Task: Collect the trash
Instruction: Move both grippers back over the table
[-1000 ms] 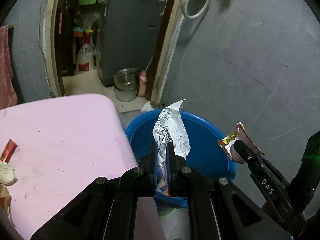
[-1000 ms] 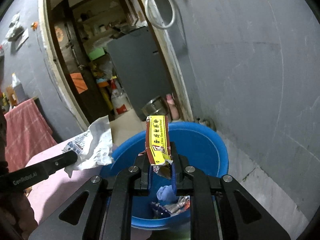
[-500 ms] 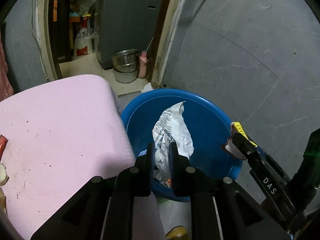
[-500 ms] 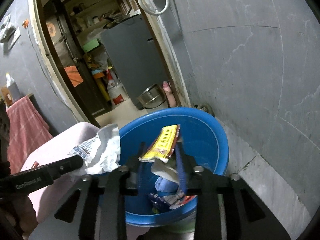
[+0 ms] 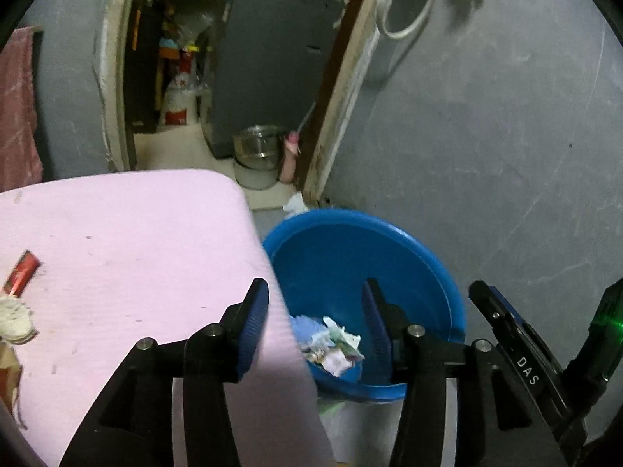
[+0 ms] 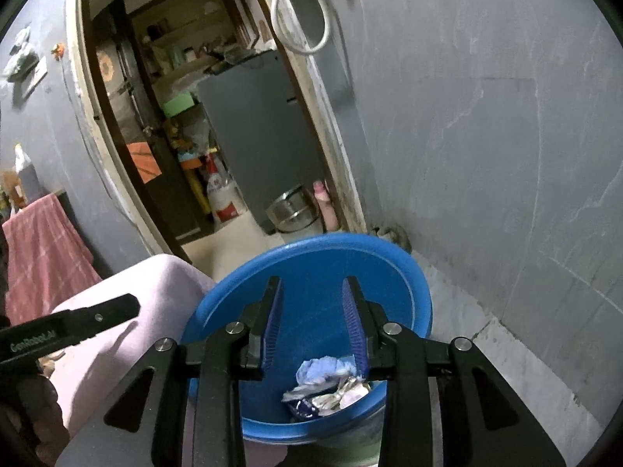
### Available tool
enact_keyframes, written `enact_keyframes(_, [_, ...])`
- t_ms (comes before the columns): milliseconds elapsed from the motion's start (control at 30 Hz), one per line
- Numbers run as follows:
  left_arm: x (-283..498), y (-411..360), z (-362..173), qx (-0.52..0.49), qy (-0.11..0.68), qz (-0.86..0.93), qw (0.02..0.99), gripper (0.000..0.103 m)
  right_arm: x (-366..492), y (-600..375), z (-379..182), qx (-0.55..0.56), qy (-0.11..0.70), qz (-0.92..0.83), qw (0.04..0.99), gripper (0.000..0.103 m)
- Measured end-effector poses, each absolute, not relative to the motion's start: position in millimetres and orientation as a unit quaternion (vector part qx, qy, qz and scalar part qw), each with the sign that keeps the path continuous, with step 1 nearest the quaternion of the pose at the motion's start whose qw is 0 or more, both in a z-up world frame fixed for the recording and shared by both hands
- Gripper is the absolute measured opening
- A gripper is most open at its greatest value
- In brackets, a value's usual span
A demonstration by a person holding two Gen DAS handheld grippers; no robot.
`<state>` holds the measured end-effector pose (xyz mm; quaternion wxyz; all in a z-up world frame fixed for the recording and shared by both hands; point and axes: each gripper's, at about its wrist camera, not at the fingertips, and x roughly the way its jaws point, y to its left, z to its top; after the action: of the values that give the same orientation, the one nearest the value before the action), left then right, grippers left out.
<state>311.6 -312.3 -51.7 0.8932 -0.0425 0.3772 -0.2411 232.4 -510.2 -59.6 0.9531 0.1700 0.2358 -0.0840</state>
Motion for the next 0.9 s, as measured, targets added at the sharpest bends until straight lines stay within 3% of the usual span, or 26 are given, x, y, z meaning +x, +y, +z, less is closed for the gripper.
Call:
enact_keyframes(33, [309.7,-308.8,-46.9,-0.043,0.372,-0.238,0.896,0.044,229.3,-508.0,-56.5,0.164,0.231,-0.086,0.955,0.032])
enact_keyframes(133, [301.8,-292.9,-32.9,-0.044,0.350,-0.225,0.908,0.048,219.4,-502.0,-46.3,0.154,0.210,-0.084,0.962,0.051])
enact_keyframes(300, [280.2,-258.8,-7.3,-0.051,0.294,-0.196,0.934,0.060,202.2,-484.0,-23.9,0.138,0.180,-0.075,0.971,0.055])
enact_keyframes(433, [262.2,-229.1,11.4,-0.055,0.262,-0.174,0.948,0.066,188.0,-464.6,-0.8,0.128,0.150,-0.061,0.978,0.075])
enact_keyframes(500, [252.5,-210.7,21.5,-0.064,0.245,-0.162,0.954,0.077,179.1,-451.5,12.0,0.121,0.135,-0.053,0.982,0.079])
enact_keyframes(733, [223.2,-159.3,46.8,-0.066,0.208,-0.127,0.968,0.084,162.5,-411.6,40.1,0.106,0.105,-0.021,0.988,0.103])
enact_keyframes(800, [214.5,-142.5,53.4,-0.068,0.192,-0.111,0.973,0.096,159.9,-400.2,45.3,0.103,0.099,-0.013,0.990,0.103])
enact_keyframes(900, [199.7,-121.7,58.4,-0.072,0.174,-0.099,0.977,0.096,156.3,-381.0,53.1,0.094,0.092,0.003,0.991,0.103])
